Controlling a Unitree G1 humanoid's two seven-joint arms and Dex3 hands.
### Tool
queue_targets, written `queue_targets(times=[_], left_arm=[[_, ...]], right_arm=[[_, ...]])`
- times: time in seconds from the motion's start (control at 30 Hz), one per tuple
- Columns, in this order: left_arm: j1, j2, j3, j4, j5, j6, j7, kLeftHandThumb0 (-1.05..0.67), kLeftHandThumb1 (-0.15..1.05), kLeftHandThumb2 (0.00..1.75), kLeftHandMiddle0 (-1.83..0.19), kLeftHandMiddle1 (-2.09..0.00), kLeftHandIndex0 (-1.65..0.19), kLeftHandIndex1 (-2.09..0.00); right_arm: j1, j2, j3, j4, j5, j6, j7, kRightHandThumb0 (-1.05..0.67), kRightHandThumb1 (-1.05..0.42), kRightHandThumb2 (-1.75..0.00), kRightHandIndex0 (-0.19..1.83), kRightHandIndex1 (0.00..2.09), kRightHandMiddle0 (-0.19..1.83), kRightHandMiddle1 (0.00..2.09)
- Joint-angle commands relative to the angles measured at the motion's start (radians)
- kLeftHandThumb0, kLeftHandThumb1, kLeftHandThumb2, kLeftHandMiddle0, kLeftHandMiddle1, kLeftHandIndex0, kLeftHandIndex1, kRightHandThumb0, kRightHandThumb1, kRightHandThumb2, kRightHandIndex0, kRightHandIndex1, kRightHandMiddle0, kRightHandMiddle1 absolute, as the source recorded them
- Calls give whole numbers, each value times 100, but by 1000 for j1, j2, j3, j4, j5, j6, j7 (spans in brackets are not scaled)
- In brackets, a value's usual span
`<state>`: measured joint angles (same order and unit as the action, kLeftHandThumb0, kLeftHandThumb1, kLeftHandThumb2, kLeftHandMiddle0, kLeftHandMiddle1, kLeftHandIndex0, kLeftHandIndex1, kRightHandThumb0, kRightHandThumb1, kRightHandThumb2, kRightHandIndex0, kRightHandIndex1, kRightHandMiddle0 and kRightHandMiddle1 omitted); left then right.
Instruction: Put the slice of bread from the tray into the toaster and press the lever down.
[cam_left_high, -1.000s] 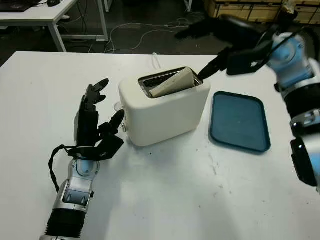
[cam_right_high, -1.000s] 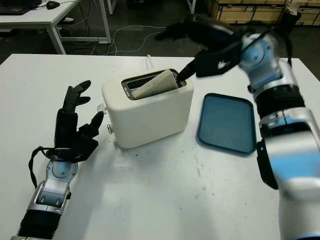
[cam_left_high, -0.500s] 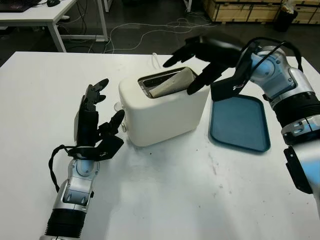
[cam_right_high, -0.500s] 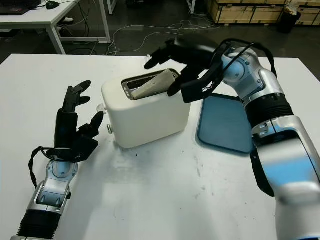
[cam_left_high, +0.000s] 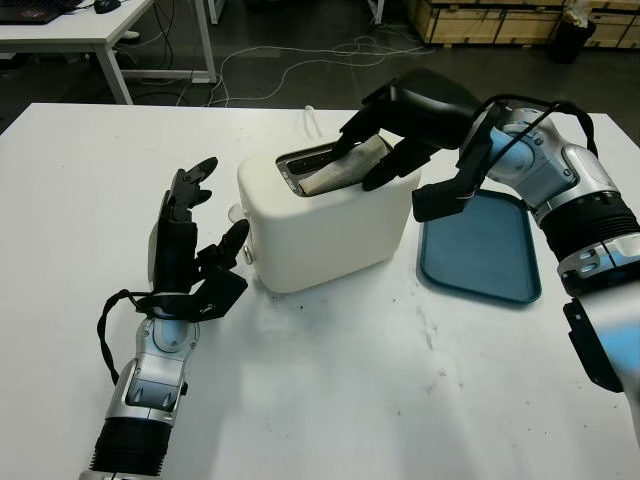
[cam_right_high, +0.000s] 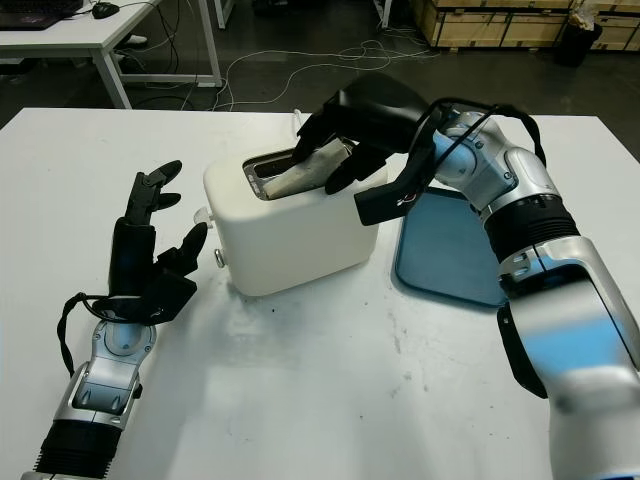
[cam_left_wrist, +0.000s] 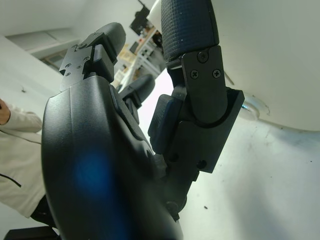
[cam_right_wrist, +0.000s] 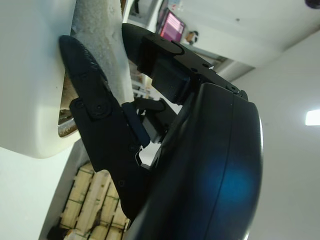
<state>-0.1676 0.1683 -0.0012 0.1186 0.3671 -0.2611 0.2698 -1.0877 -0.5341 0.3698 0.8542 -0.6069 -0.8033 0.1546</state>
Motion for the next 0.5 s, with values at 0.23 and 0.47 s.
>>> queue_targets(times=[0.23, 0.47], left_arm=[[-7, -3, 3, -4, -1, -4, 8, -101, 92, 61, 0, -114, 0, -68], [-5, 2, 0, -1, -10, -11, 3, -101, 92, 60, 0, -110, 0, -65]], right_arm=[[-4, -8, 23, 18, -39, -11, -52, -43, -79, 0, 84, 174, 124, 13], [-3, 1, 16, 41, -27, -19, -76, -41, -79, 0, 87, 170, 125, 10]])
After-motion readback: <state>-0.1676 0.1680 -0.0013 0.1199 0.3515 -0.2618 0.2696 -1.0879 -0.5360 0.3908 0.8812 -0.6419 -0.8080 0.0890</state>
